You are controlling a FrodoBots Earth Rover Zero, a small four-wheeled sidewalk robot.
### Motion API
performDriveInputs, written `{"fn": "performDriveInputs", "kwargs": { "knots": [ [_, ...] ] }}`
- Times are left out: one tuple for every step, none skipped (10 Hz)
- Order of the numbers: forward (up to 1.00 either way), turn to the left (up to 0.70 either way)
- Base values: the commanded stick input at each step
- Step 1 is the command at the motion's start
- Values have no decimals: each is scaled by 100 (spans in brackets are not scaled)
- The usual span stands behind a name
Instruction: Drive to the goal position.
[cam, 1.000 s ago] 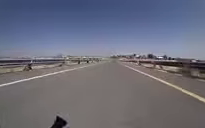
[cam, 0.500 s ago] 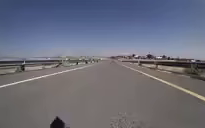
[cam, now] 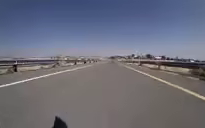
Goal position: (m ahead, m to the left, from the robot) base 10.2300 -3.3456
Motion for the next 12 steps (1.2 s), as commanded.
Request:
{"fn": "performDriveInputs", "kwargs": {
  "knots": [
    [100,0],
    [100,0],
    [100,0],
    [100,0],
    [100,0],
    [100,0],
    [100,0],
    [100,0],
    [100,0],
    [100,0],
    [100,0],
    [100,0]
  ]
}}
